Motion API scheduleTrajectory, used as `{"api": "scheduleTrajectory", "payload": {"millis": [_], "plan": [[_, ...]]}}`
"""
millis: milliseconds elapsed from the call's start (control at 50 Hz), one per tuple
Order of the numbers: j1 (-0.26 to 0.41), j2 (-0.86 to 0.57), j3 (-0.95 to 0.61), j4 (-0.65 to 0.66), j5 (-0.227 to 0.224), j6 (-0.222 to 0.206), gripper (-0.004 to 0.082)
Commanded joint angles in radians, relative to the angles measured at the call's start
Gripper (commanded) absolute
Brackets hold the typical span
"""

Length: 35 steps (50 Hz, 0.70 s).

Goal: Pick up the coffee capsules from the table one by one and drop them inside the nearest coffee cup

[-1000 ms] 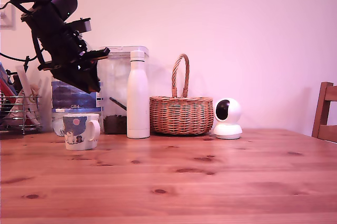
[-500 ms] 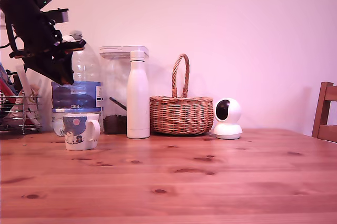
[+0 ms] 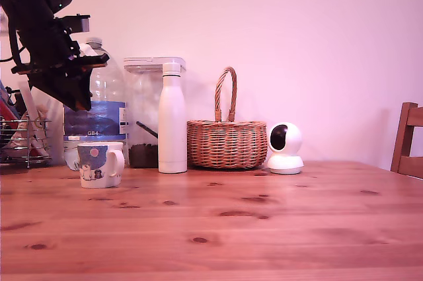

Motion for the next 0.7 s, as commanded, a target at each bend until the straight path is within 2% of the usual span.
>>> {"api": "scheduleTrajectory", "payload": {"millis": [0,340,680], "plan": [[0.0,0.031,0.055,-0.022,-0.008,0.011,0.0146],[-0.016,0.171,0.268,-0.195,-0.051,0.034,0.0146],[-0.033,0.31,0.465,-0.331,-0.059,0.04,0.0146]]}}
